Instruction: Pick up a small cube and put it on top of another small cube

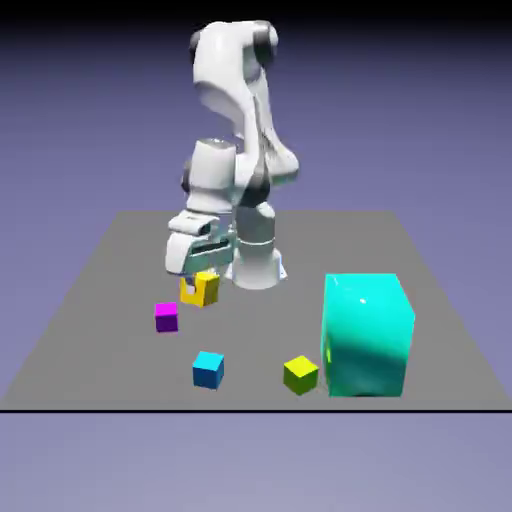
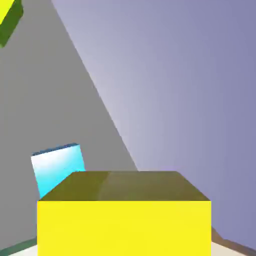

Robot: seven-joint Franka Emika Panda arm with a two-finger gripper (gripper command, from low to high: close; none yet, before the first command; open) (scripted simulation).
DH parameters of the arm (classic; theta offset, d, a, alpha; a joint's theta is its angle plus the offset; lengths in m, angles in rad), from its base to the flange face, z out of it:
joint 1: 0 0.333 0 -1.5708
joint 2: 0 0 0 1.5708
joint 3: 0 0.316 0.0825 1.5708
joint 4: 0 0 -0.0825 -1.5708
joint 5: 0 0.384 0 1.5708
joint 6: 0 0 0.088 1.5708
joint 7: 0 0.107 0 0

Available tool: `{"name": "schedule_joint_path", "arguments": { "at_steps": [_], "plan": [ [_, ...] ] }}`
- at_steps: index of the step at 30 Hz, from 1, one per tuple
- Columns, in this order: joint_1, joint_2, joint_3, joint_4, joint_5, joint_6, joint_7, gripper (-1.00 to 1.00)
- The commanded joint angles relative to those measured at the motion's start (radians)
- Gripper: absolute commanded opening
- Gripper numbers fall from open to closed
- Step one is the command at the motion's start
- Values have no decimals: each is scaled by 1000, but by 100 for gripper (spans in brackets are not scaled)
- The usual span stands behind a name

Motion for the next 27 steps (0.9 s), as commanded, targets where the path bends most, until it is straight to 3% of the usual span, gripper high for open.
{"name": "schedule_joint_path", "arguments": {
  "at_steps": [1, 10, 27],
  "plan": [
    [-32, -24, -34, -21, -23, -13, 44, -100],
    [-215, -165, -242, -236, -191, -110, 409, -100],
    [52, 299, -342, -274, 548, 289, -104, -100]
  ]
}}
